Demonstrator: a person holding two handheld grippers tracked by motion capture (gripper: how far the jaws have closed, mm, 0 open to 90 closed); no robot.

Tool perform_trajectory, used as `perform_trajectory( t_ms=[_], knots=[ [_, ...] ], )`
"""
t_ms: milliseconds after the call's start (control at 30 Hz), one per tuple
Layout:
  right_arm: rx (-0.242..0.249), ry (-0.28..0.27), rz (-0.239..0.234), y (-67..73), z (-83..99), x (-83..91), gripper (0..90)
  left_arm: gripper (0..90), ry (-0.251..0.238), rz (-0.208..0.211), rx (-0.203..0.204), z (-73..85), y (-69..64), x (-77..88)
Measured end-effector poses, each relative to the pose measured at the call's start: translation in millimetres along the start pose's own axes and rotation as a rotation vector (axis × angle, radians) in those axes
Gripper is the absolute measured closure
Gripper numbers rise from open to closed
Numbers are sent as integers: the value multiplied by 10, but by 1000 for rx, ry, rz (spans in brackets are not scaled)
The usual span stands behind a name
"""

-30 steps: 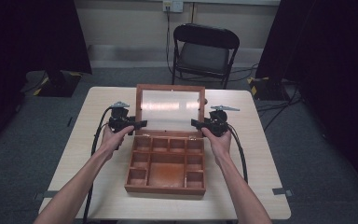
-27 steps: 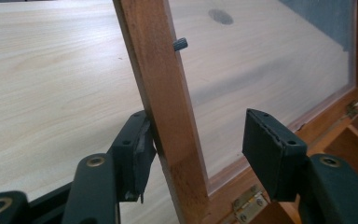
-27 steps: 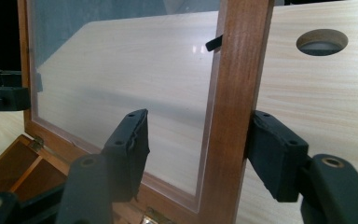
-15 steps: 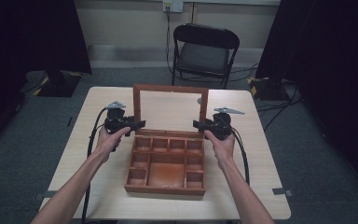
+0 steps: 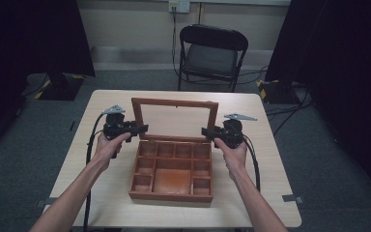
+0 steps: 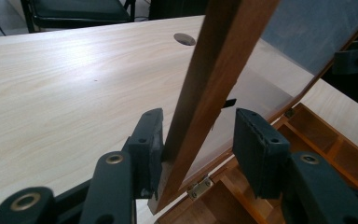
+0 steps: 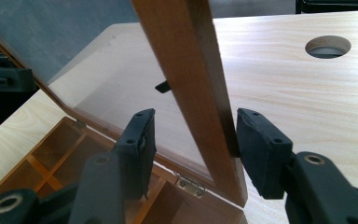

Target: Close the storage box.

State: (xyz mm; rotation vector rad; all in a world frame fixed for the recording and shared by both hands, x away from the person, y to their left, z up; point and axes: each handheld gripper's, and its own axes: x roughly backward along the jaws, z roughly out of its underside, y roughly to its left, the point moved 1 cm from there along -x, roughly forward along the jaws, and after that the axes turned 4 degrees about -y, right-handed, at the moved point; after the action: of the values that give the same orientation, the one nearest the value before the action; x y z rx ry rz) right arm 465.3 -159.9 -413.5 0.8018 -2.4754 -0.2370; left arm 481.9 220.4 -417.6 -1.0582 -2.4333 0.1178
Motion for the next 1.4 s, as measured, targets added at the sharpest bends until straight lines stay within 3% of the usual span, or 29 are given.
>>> perform_trajectory(
  t_ms=[167, 333, 567, 633, 733, 933, 1033, 1100, 1167, 1267, 1333, 1400],
  knots=[
    [-5, -2, -7, 9, 32, 36, 463, 528, 4, -2, -24, 11, -44, 37],
    [-7, 7, -22, 28, 26, 73, 444, 515, 3, -31, -58, 24, -113, 76],
    [-19, 12, -32, 59, 47, 137, 400, 499, -7, -15, -59, 59, -154, 143],
    [10, 20, -28, 78, 52, 157, 393, 491, 0, -11, -55, 69, -171, 166],
    [3, 34, -31, 89, 65, 194, 390, 489, 1, -2, -55, 84, -200, 209],
    [-9, 52, -27, 119, 125, 247, 334, 479, 27, 31, -90, 136, -252, 274],
    [-7, 62, -33, 156, 138, 248, 329, 478, 34, 25, -111, 161, -285, 301],
    [-7, 63, -29, 164, 147, 246, 333, 475, 37, 17, -112, 168, -312, 310],
    [-9, 69, -25, 164, 157, 257, 338, 440, 34, 24, -74, 180, -334, 311],
    [-13, 80, -31, 175, 187, 278, 332, 401, 39, 22, -85, 207, -374, 320],
    [-7, 87, -32, 188, 214, 293, 332, 342, 35, 36, -53, 227, -392, 322],
    [-7, 94, -32, 192, 236, 302, 330, 283, 39, 38, -48, 232, -404, 327]
  ],
)
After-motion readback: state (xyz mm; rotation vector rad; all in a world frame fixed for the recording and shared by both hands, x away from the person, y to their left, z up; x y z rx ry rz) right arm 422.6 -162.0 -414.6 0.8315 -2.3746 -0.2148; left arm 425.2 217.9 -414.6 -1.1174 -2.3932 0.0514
